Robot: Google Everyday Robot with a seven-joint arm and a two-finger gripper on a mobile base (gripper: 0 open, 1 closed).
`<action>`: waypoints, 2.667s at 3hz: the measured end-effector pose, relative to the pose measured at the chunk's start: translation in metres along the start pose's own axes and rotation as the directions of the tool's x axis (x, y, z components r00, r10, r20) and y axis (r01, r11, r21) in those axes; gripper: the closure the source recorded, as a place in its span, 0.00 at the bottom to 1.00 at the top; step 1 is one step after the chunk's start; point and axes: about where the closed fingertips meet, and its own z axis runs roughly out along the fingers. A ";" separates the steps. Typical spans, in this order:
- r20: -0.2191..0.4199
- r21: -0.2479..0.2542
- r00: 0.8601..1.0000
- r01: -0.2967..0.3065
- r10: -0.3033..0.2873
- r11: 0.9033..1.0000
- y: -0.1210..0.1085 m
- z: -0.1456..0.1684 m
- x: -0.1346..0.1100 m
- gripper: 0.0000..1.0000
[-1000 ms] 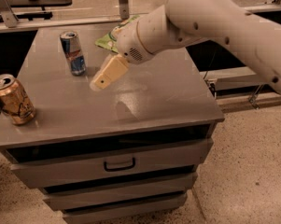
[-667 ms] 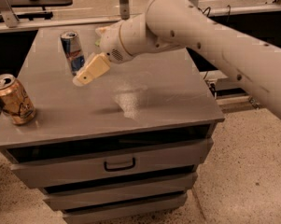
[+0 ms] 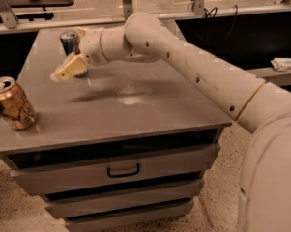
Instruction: Knock redbull can over
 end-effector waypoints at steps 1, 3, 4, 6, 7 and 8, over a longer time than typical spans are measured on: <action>0.058 -0.023 0.998 -0.016 0.018 1.000 -0.003 0.026 0.002 0.22; 0.088 -0.022 0.995 -0.045 0.046 0.999 -0.008 0.032 0.009 0.69; 0.039 -0.011 0.999 -0.006 0.007 1.000 -0.010 0.002 -0.001 0.93; -0.262 -0.104 0.959 0.085 -0.110 0.991 -0.003 -0.072 0.002 1.00; -0.396 -0.194 0.909 0.053 -0.128 0.979 0.009 -0.099 0.030 1.00; -0.508 -0.270 0.852 -0.017 -0.127 0.963 0.025 -0.122 0.064 1.00</action>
Offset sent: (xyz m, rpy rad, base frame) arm 0.0273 0.0311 -0.0249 0.1168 0.0477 0.0312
